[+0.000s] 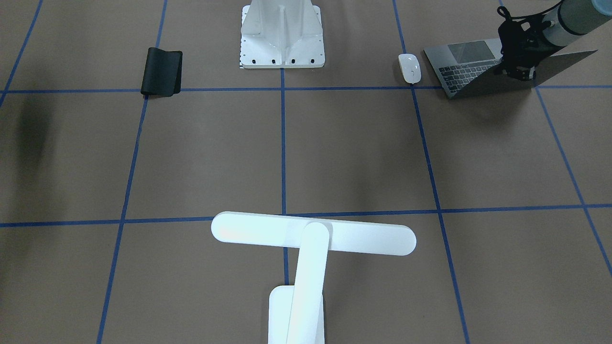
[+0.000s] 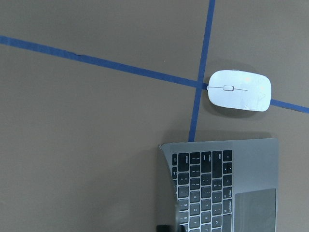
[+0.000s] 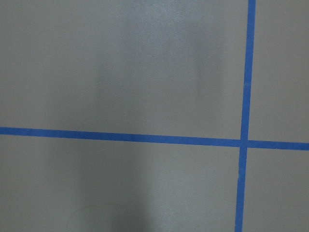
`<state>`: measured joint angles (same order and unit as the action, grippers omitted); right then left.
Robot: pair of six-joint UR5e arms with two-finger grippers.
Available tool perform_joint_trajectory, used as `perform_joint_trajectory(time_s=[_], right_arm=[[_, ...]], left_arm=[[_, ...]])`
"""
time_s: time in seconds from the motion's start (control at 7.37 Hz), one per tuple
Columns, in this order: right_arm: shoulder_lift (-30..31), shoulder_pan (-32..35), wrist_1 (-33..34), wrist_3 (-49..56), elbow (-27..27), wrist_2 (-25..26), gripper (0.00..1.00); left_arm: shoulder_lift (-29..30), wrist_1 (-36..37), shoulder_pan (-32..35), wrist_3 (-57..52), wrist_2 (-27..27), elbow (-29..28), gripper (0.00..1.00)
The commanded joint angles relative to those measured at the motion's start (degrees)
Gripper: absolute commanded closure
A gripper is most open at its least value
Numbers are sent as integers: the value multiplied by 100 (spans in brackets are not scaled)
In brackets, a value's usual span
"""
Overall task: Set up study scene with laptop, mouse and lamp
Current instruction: 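Lower the left gripper onto the edge of the silver laptop, then drag the laptop with the left gripper farther from the robot toward the table center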
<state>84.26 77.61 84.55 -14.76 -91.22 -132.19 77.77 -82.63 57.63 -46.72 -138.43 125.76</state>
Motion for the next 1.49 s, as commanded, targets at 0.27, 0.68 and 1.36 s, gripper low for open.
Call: perform_joint_trajectory(time_s=[0.27, 0.68, 1.36], right_arm=[[-32, -1, 9, -36, 51, 0, 0], [-41, -1, 9, -62, 60, 0, 0], [-50, -1, 9, -62, 78, 0, 0]], left_arm=[[1201, 62, 372, -4, 281, -575, 100], [2643, 437, 590, 49, 369, -1307, 100], [4288, 1539, 486, 529, 835, -1658, 100]])
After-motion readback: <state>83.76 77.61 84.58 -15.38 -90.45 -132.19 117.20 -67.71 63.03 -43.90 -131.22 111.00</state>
